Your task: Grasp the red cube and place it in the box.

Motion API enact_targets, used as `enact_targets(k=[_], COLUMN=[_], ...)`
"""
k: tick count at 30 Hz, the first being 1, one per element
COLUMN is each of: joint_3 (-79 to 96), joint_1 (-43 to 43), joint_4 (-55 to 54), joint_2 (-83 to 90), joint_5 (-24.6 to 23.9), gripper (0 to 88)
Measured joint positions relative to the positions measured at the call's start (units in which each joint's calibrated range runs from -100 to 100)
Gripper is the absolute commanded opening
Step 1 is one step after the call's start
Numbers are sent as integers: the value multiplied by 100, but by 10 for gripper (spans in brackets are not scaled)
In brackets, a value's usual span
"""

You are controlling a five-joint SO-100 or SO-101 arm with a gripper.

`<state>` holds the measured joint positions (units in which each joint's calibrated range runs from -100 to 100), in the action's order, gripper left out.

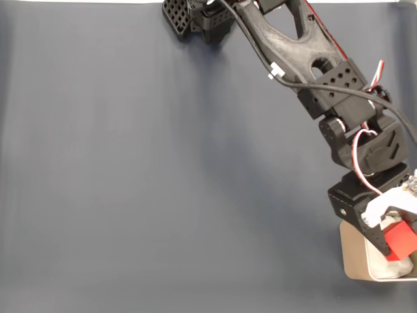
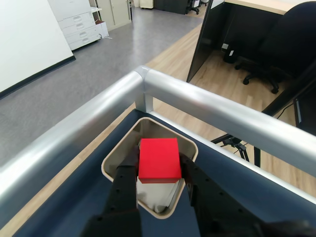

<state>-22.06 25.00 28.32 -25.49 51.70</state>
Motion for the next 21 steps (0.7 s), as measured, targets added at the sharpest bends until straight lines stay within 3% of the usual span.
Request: enact_targets(k=[21], joint_3=[0], joint_1=[0], joint_4=[-103], joint_2=[-130], joint_5=[0], gripper=[27])
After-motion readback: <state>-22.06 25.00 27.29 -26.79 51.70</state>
